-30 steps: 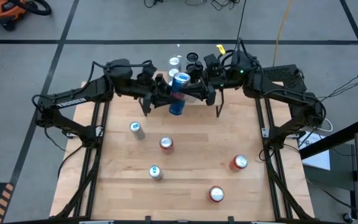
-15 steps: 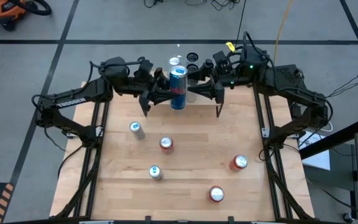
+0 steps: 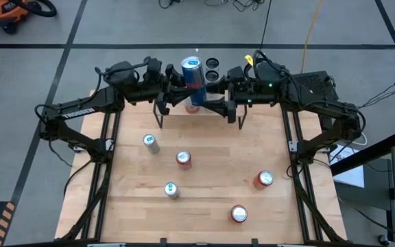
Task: Place canned beverage on shelf
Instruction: Put the top right blue soda can on the shelf
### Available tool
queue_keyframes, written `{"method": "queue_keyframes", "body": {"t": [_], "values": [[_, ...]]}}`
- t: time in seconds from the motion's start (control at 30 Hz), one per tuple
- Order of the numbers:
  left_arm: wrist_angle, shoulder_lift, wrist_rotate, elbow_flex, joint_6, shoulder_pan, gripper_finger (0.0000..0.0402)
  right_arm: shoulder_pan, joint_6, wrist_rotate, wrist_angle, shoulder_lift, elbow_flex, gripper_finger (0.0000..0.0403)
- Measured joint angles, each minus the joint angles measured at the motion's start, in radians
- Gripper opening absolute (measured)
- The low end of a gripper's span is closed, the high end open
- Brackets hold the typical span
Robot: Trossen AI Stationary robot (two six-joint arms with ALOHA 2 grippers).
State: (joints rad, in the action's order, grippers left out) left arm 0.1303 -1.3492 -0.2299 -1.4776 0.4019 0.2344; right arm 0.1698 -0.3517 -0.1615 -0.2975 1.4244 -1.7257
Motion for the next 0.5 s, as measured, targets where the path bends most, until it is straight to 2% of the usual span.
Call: {"method": "queue_keyframes", "body": {"t": [0.27, 0.5], "values": [[-0.005, 0.000, 0.067, 0.000, 0.000, -0.001, 0.0224, -0.002, 0.017, 0.003, 0.042, 0.019, 0.000, 0.0325], [-0.003, 0.000, 0.084, -0.001, -0.021, -0.001, 0.0224, -0.001, 0.046, 0.003, 0.095, 0.044, 0.001, 0.0295]]}}
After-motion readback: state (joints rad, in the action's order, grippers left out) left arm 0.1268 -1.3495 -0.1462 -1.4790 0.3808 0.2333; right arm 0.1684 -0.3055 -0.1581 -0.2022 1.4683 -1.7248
